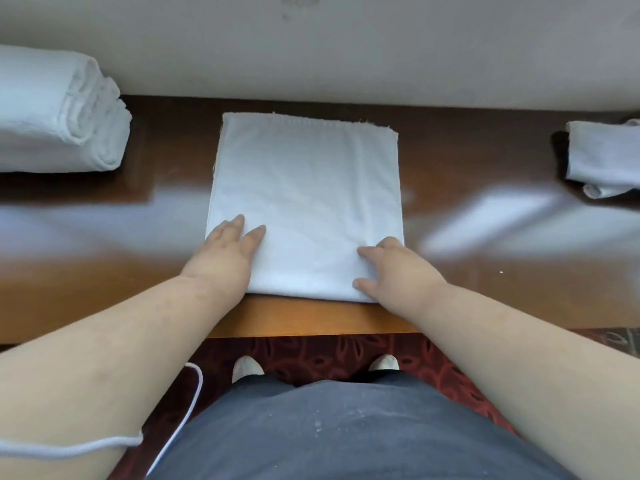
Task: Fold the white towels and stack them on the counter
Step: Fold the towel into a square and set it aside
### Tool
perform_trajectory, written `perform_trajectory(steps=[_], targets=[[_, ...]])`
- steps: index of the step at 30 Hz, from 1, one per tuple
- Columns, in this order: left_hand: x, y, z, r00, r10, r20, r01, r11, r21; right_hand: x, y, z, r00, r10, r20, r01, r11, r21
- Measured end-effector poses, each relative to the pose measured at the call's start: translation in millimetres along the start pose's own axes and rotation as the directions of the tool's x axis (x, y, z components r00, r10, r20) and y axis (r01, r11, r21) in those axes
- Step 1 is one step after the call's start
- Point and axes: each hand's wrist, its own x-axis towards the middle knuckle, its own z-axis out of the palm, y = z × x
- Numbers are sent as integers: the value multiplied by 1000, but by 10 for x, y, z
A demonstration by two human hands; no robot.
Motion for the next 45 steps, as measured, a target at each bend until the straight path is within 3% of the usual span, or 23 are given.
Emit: perform_trajectory(steps=[4,8,12,14,17,19,20,22,25,27,29,31,34,36,38,42,45], targets=[[-184,-65,119,996,-3,-91,0,999,-37,4,-18,17,990,-91,-106,92,996,4],[-159,15,225,958,188,-218,-197,980,-19,258,-192,-6,934,-278,-225,283,959,-10],[-69,-22,448,973,192,-125,-188,981,47,709,-184,8,870,-492,34,474,816,-330],[-51,-79,518,966,204,-157,-198,979,56,983,32,-132,884,-462,63,443,789,-425],[-67,-91,533,961,213,-175,-206,977,53,1327,375,-475,973,-210,-91,163,915,-370],[-85,-61,518,965,202,-166,-196,979,54,1479,408,-607,978,-44,-202,-22,950,-312],[-94,-45,508,966,197,-167,-192,980,49,1533,314,-609,962,-37,-270,-47,953,-299],[-120,-29,486,966,197,-168,-193,980,41,1583,3,-535,937,-158,-312,81,966,-247],[-177,2,439,971,196,-136,-196,980,14,1618,-188,-335,919,-348,-186,283,910,-304],[-207,32,349,968,206,-143,-206,978,17,1722,-83,-364,944,-242,-223,178,945,-274],[-129,101,193,926,257,-277,-257,966,37,1778,-20,-449,958,-147,-247,84,965,-249],[110,202,28,849,341,-404,-365,931,18,1777,-144,-456,941,-213,-265,148,958,-246],[596,320,-135,828,444,-343,-464,885,24,1643,-285,-325,898,-263,-353,215,962,-170],[944,230,-186,892,376,-251,-372,926,63,1550,-127,-234,922,-184,-341,137,978,-158],[1262,9,-264,947,215,-238,-201,976,81,1524,128,-220,942,-88,-323,35,985,-169],[1531,-344,-388,969,-66,-239,70,998,5,1510,406,-348,962,-71,-263,28,986,-163],[1231,-274,-319,955,-92,-282,85,996,-34,1223,364,-336,958,-88,-273,45,986,-160]])
